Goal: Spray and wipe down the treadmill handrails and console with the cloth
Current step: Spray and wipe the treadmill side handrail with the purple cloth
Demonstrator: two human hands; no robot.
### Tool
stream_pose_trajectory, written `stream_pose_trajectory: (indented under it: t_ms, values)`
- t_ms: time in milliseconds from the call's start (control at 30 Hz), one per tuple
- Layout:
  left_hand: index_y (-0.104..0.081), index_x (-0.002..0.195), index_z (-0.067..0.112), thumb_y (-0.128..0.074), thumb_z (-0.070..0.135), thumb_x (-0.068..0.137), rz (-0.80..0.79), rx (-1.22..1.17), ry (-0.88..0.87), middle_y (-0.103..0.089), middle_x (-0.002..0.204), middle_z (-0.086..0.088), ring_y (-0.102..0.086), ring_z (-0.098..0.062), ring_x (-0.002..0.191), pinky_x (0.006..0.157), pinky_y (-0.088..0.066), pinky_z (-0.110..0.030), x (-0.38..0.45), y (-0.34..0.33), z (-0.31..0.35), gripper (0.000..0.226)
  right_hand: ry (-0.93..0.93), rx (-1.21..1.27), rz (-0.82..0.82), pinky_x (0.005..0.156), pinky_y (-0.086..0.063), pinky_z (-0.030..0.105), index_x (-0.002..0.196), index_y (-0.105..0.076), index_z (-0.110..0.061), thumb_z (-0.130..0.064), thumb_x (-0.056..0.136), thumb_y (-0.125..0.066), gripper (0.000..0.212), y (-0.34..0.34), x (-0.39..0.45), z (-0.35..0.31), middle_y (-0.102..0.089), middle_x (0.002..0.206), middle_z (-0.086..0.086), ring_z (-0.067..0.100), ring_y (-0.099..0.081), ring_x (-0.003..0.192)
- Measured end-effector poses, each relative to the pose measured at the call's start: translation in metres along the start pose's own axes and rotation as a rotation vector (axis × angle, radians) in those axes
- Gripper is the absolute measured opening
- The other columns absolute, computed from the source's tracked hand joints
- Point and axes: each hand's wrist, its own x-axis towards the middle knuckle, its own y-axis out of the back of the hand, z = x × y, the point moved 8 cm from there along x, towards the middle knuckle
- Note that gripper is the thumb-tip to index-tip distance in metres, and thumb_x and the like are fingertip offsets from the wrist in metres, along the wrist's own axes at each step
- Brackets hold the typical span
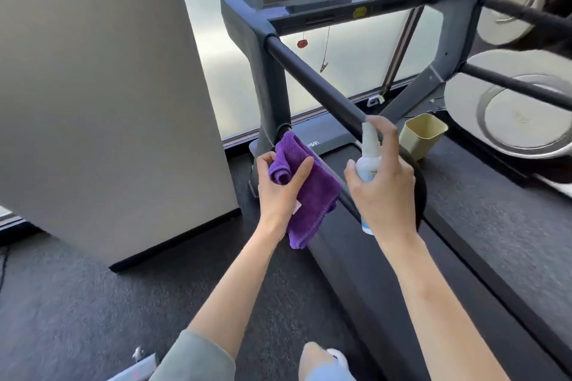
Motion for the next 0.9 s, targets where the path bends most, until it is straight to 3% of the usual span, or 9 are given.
stream_pose_trajectory:
  t_ms: [167, 233, 433, 500, 567, 600, 767, 900]
  values:
    - [-0.05, 0.101, 0.032, -0.081, 0.06, 0.059, -0.077, 0.02, 0.024, -0.06, 0.098, 0.011, -0.062, -0.003, 0.086, 0.075, -0.055, -0.025, 0.045, 0.024, -0.002, 0.059, -0.035, -0.033, 0.039, 0.063, -0.048, 0.03, 0.138, -0.042, -0.02, -0.008, 0.087, -0.067, 0.058, -0.042, 0.014, -0.005, -0.06, 0.092, 0.001, 0.023, -0.06, 0.072]
    - [-0.05, 0.101, 0.033, -0.081, 0.061, 0.058, -0.102, 0.049, 0.036, -0.061, 0.098, 0.012, -0.063, -0.004, 0.087, 0.078, -0.056, -0.028, 0.069, 0.032, -0.003, 0.06, -0.049, 0.013, 0.059, 0.06, -0.045, 0.019, 0.138, -0.041, -0.024, -0.005, 0.086, -0.065, 0.061, -0.059, 0.022, -0.002, -0.058, 0.089, 0.0, 0.018, -0.057, 0.067]
    - [-0.05, 0.102, 0.033, -0.082, 0.062, 0.058, -0.129, 0.075, 0.054, -0.061, 0.085, 0.028, -0.064, 0.004, 0.081, 0.066, -0.052, -0.016, 0.141, 0.049, -0.005, 0.062, -0.127, 0.073, 0.156, 0.063, -0.039, 0.001, 0.135, -0.042, -0.025, 0.003, 0.082, -0.067, 0.064, -0.113, 0.046, 0.014, -0.06, 0.091, -0.002, 0.009, -0.055, 0.069]
    - [-0.051, 0.101, 0.035, -0.081, 0.067, 0.051, -0.137, 0.092, 0.053, -0.061, 0.084, 0.029, -0.064, 0.005, 0.081, 0.064, -0.052, -0.015, 0.162, 0.052, -0.003, 0.067, -0.198, 0.124, 0.148, 0.067, -0.05, 0.011, 0.132, -0.042, -0.03, 0.001, 0.084, -0.068, 0.063, -0.134, 0.051, 0.019, -0.057, 0.089, -0.008, 0.01, -0.056, 0.068]
    - [-0.051, 0.101, 0.035, -0.082, 0.068, 0.051, -0.16, 0.093, 0.066, -0.061, 0.085, 0.029, -0.063, 0.006, 0.08, 0.063, -0.051, -0.014, 0.181, 0.054, -0.006, 0.068, -0.308, 0.177, 0.097, 0.067, -0.06, 0.041, 0.131, -0.041, -0.037, -0.003, 0.087, -0.068, 0.062, -0.158, 0.053, 0.028, -0.055, 0.088, -0.014, 0.019, -0.059, 0.066]
    - [-0.05, 0.101, 0.034, -0.082, 0.067, 0.053, -0.175, 0.102, 0.07, -0.061, 0.085, 0.029, -0.063, 0.006, 0.079, 0.062, -0.051, -0.013, 0.19, 0.055, -0.006, 0.066, -0.344, 0.185, 0.078, 0.065, -0.058, 0.048, 0.131, -0.041, -0.039, -0.005, 0.088, -0.068, 0.062, -0.169, 0.054, 0.03, -0.055, 0.086, -0.016, 0.023, -0.06, 0.066]
    - [-0.048, 0.09, 0.038, -0.079, 0.065, 0.056, -0.267, 0.188, 0.092, -0.057, 0.081, 0.028, -0.059, 0.004, 0.075, 0.062, -0.05, -0.018, 0.233, 0.058, -0.017, 0.053, -0.426, 0.04, 0.088, 0.063, -0.055, 0.047, 0.132, -0.037, -0.041, -0.011, 0.089, -0.068, 0.062, -0.2, 0.058, 0.04, -0.059, 0.077, 0.0, 0.025, -0.058, 0.062]
    - [-0.048, 0.097, 0.033, -0.08, 0.066, 0.056, -0.367, 0.241, 0.119, -0.057, 0.079, 0.033, -0.06, 0.009, 0.074, 0.062, -0.051, -0.016, 0.256, 0.056, -0.029, 0.062, -0.573, -0.064, 0.161, 0.066, -0.054, 0.046, 0.131, -0.037, -0.04, -0.01, 0.087, -0.067, 0.061, -0.205, 0.046, 0.054, -0.06, 0.072, 0.004, 0.032, -0.06, 0.063]
